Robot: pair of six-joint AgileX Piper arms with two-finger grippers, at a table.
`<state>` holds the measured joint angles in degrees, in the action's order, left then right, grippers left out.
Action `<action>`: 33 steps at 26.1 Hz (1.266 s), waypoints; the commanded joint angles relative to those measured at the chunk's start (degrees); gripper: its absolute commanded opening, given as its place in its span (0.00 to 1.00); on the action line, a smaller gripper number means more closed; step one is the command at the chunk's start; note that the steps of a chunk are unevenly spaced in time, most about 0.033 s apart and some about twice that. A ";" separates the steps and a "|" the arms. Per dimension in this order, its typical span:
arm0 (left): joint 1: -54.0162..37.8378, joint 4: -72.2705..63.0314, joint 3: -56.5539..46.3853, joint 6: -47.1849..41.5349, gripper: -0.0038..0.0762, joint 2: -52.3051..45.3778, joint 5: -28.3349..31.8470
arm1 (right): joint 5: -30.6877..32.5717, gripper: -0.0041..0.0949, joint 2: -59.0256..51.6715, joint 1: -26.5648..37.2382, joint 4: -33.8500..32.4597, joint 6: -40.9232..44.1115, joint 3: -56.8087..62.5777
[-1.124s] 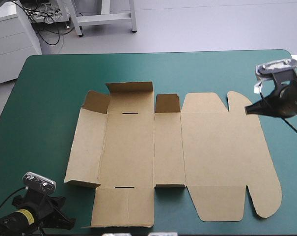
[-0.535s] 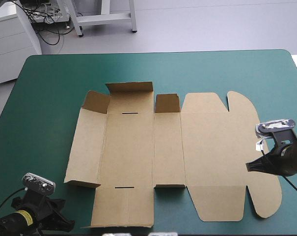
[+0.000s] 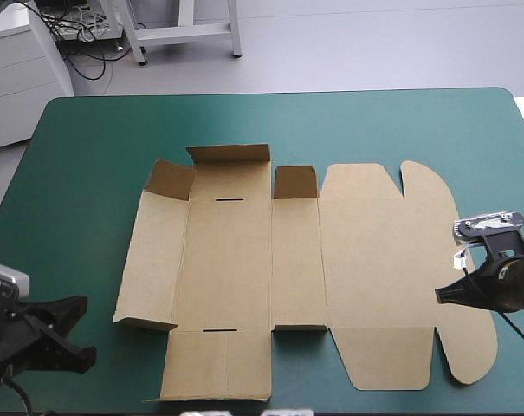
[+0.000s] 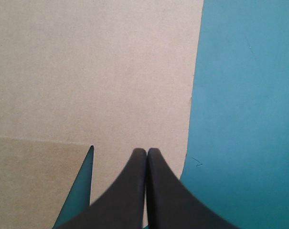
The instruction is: Fold the box
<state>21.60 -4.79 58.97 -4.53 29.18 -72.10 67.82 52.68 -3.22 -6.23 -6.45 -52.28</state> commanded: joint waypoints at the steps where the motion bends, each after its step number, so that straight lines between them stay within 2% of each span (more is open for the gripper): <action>1: 0.25 -0.39 5.33 -1.04 0.01 6.56 -2.31 | -1.51 0.02 -0.75 0.39 -0.97 -0.56 -1.32; 4: 0.25 -0.20 8.73 4.06 0.01 15.39 -2.31 | -0.68 0.02 -0.75 0.39 -0.97 -0.56 -1.32; 8: 0.25 0.71 11.96 4.53 0.01 28.05 -2.31 | -0.22 0.02 -0.75 0.39 -0.97 -0.56 -1.32; 9: 0.25 0.71 12.58 5.16 0.04 31.01 -1.82 | -0.08 0.02 -0.75 0.39 -0.97 -0.56 -1.32; 14: -1.55 -1.15 13.30 9.42 0.04 35.97 -2.07 | -0.19 0.02 -0.75 0.39 -1.18 -0.56 -1.32; 17: -7.56 -7.95 13.30 14.32 0.04 36.24 -2.23 | -0.29 0.02 -0.75 0.39 -1.18 -0.56 -1.32; 22: -24.88 -28.77 13.30 27.60 0.04 36.24 -2.34 | -0.96 0.02 -0.75 0.39 -1.18 -0.56 -1.32; 25: -33.71 -37.76 13.30 30.95 0.04 36.24 -2.34 | -0.96 0.02 -0.75 0.39 -1.18 -0.56 -1.32; 28: -40.14 -40.49 13.30 31.80 0.04 36.24 -2.34 | -0.96 0.02 -0.75 0.39 -1.18 -0.84 -1.32; 33: -47.50 -37.69 13.30 32.76 0.04 36.24 -2.34 | -0.96 0.02 -0.75 0.39 -1.18 -1.00 -1.32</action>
<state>-23.13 -40.48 70.42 27.52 66.48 -71.61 68.65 52.68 -3.22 -6.23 -6.92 -52.22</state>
